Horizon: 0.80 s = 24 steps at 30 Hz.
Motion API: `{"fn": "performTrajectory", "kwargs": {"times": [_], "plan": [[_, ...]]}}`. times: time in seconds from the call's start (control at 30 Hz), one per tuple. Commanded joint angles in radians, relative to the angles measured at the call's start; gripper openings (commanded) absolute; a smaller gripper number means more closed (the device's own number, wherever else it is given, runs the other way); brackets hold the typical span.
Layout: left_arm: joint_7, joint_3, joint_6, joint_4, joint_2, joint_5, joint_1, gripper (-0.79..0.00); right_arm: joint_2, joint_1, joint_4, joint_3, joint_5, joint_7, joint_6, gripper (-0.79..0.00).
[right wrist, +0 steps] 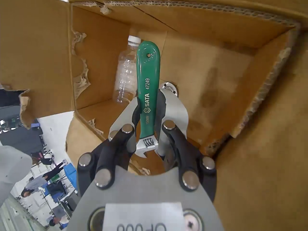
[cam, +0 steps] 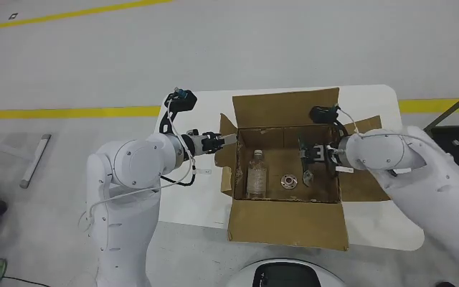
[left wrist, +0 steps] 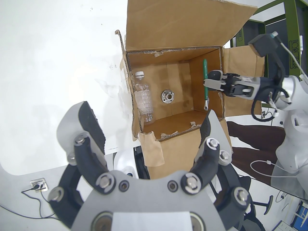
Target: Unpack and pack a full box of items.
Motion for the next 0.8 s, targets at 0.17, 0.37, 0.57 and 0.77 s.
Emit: {"fn": "performTrajectory", "kwargs": {"times": [0.17, 0.37, 0.57, 0.77], "plan": [[0.0, 0.0, 0.0, 0.0, 0.0, 0.0, 0.0, 0.0, -0.055, 0.102, 0.079, -0.154, 0.047, -0.052, 0.126, -0.785], [0.0, 0.0, 0.0, 0.0, 0.0, 0.0, 0.0, 0.0, -0.099, 0.15, 0.137, -0.257, 0.057, -0.118, 0.205, -0.785], [0.0, 0.0, 0.0, 0.0, 0.0, 0.0, 0.0, 0.0, -0.132, 0.17, 0.219, -0.324, 0.051, -0.177, 0.235, -0.785], [0.0, 0.0, 0.0, 0.0, 0.0, 0.0, 0.0, 0.0, -0.153, 0.182, 0.271, -0.345, 0.072, -0.202, 0.223, -0.733]]}}
